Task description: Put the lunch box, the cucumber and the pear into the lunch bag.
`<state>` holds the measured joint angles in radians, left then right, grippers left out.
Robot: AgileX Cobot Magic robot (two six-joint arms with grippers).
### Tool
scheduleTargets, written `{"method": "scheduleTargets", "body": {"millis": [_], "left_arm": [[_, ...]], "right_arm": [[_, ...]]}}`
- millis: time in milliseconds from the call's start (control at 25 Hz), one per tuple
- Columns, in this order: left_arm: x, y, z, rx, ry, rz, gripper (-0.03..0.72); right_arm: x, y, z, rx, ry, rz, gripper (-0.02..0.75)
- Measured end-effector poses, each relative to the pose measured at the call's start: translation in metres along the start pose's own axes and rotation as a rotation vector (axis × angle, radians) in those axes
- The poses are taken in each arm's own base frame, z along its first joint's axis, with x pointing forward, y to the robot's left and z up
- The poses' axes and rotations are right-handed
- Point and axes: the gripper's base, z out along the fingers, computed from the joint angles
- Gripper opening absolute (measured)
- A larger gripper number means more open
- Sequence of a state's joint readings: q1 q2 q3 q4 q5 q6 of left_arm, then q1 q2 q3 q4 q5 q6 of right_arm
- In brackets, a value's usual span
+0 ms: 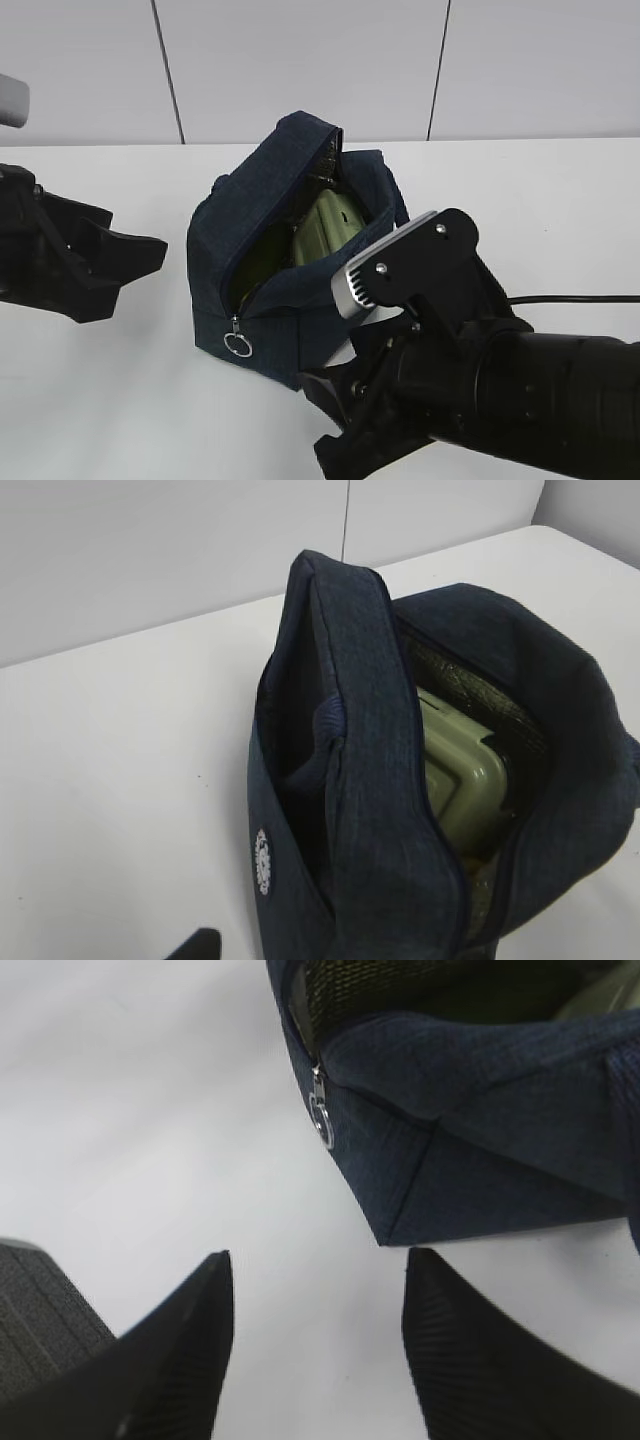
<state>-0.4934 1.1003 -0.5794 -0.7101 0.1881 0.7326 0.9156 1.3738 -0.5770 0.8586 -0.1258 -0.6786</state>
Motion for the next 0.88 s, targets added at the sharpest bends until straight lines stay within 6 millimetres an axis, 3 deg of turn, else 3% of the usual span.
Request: {"method": "scheduleTargets", "body": {"millis": [880], "left_arm": [[0.0015,-0.0014,0.0,0.015,0.017,0.0,0.406]], "right_arm": [[-0.0043,-0.004,-0.0034,0.048,-0.003,-0.004,0.412]]}}
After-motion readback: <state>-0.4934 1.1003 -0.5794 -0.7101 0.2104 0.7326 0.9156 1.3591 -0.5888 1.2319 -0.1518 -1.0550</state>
